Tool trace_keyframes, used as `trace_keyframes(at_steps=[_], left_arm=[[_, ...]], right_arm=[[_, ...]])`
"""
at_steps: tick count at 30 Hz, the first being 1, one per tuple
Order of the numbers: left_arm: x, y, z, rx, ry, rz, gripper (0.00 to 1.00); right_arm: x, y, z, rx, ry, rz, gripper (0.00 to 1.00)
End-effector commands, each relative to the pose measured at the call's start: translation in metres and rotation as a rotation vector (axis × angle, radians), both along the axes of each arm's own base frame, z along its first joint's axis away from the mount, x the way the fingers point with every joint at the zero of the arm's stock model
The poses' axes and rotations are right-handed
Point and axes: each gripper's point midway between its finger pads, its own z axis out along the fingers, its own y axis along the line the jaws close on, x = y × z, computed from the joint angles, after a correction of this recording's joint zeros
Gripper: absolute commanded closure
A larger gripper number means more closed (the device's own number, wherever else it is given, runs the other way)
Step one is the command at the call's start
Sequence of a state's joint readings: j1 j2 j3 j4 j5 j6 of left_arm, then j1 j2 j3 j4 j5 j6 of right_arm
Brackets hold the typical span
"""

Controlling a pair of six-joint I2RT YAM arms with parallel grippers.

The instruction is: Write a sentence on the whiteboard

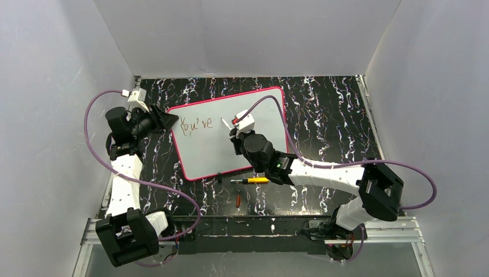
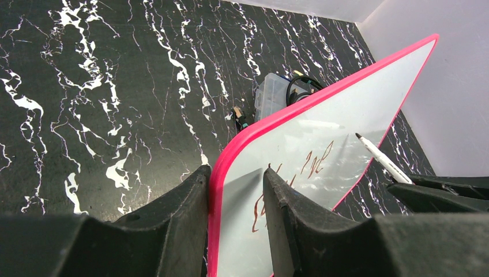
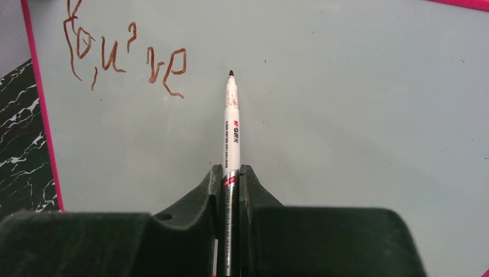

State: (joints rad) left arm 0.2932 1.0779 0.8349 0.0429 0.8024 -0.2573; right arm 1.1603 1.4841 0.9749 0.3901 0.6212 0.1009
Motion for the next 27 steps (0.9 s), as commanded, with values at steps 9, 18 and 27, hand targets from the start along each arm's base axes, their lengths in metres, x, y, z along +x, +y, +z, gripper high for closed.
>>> trace_keyframes(at_steps=[9, 18, 27], left_arm=[[-0.007, -0.008, 0.011, 0.004, -0.034, -0.037, 0.64], [-0.007, -0.007, 0.012, 0.005, -0.037, -0.036, 0.64], [-0.007, -0.008, 0.012, 0.007, -0.037, -0.035, 0.64]], right_arm=[[0.015, 0.004, 0.004, 0.010, 0.012, -0.032, 0.99], [0.002, -0.004, -0.021, 0.005, 0.083, -0.020, 0.99], [-0.006, -0.001, -0.016, 0.019, 0.076, -0.002, 0.99]])
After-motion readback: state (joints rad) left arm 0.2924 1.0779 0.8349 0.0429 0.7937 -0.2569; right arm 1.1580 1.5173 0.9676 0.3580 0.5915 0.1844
